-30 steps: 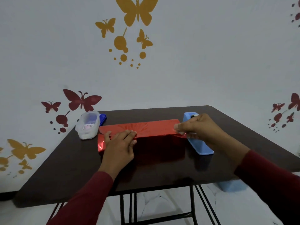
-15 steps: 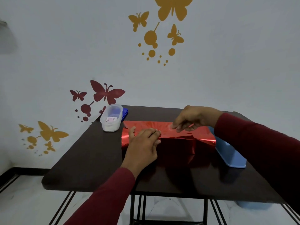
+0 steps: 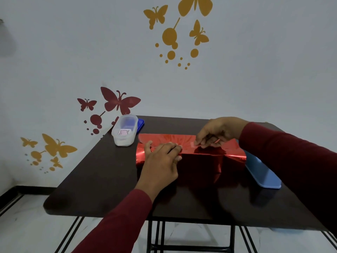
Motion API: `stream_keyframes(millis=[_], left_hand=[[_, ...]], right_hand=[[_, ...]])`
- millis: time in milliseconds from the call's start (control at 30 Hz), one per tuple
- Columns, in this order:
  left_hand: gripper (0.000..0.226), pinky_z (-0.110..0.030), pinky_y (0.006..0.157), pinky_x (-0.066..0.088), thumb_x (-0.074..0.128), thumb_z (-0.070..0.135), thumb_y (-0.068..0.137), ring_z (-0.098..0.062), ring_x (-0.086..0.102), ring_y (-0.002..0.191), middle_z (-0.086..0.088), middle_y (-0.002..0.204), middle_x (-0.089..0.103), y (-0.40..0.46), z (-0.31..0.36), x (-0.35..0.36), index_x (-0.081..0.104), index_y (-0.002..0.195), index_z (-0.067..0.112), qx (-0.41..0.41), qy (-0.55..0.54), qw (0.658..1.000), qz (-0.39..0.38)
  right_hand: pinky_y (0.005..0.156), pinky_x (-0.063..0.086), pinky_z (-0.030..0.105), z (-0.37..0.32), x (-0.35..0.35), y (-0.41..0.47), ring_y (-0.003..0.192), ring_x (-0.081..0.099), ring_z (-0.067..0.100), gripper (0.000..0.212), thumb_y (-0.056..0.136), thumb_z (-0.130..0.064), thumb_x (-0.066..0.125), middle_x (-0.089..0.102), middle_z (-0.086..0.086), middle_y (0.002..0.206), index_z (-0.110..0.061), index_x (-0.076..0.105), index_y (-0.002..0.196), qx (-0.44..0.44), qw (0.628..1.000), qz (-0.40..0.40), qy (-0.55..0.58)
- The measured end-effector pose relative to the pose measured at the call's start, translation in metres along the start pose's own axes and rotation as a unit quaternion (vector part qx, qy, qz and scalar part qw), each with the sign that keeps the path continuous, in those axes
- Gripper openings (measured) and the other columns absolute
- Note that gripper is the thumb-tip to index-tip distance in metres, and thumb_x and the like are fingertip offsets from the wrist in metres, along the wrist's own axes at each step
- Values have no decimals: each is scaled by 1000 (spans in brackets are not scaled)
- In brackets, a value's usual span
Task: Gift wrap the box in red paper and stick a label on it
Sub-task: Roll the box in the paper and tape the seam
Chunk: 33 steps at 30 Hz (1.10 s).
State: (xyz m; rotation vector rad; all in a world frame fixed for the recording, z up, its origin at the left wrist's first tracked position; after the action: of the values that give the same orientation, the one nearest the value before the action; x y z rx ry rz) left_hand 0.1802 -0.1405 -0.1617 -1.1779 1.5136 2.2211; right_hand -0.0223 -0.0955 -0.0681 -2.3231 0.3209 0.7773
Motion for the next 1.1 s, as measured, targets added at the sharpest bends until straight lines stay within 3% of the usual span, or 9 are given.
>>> stream_keyframes(millis=[133,333,567,733,933,1033,1100], left_hand=[[35,-62,116,24,61,28,95,-9,60,119,13,128,64,0,1,-2,66,130,29,3,5,1000,0],[35,-62,115,23,61,28,95,-10,60,119,12,127,65,1,2,-2,66,130,29,0,6,1000,-2],[36,-62,116,22,59,30,96,-9,59,121,13,130,63,1,1,-2,65,131,30,-3,7,1000,-12],[34,-63,115,23,60,30,95,-9,60,119,13,128,64,1,1,-2,66,129,30,-4,5,1000,-7],[35,-63,115,23,61,29,95,-10,60,119,12,127,64,1,2,-2,66,129,29,-3,6,1000,-11],[36,-61,116,20,57,31,96,-8,59,120,14,129,63,1,1,-2,65,131,30,-7,8,1000,-22],[36,-60,116,19,57,30,95,-8,59,119,14,129,63,1,1,-2,65,130,30,-6,5,1000,-23]], right_hand=[[59,44,19,-1,3,3,67,71,6,14,80,-13,83,70,-4,65,-14,73,71,6,1000,3,-15],[55,45,18,-2,6,9,67,72,5,13,77,-16,84,70,-5,67,-15,72,79,15,999,16,-36],[57,44,20,-8,7,7,61,70,5,20,75,-22,90,71,-6,64,-16,70,73,21,997,23,-76],[54,42,20,-13,9,9,56,69,3,21,76,-22,89,70,-8,63,-17,74,90,32,992,34,-114],[50,38,17,-20,11,7,49,66,2,20,82,-25,86,69,-10,58,-17,71,72,37,984,37,-169],[46,39,12,-26,11,6,51,67,2,22,82,-28,86,71,-9,67,-16,69,74,45,975,40,-214],[46,39,13,-32,12,4,49,66,1,23,84,-28,85,71,-9,61,-15,68,75,42,969,39,-240]])
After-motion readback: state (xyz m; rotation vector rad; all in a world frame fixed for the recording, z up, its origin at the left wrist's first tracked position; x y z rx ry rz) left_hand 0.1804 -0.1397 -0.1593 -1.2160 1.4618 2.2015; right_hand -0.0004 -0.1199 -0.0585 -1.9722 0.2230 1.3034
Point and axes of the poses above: each hand's wrist, its own y-axis towards the middle knuckle, its own x-axis out of the palm, z = x × y, the point moved 4 cm from there along y, towards the middle knuckle
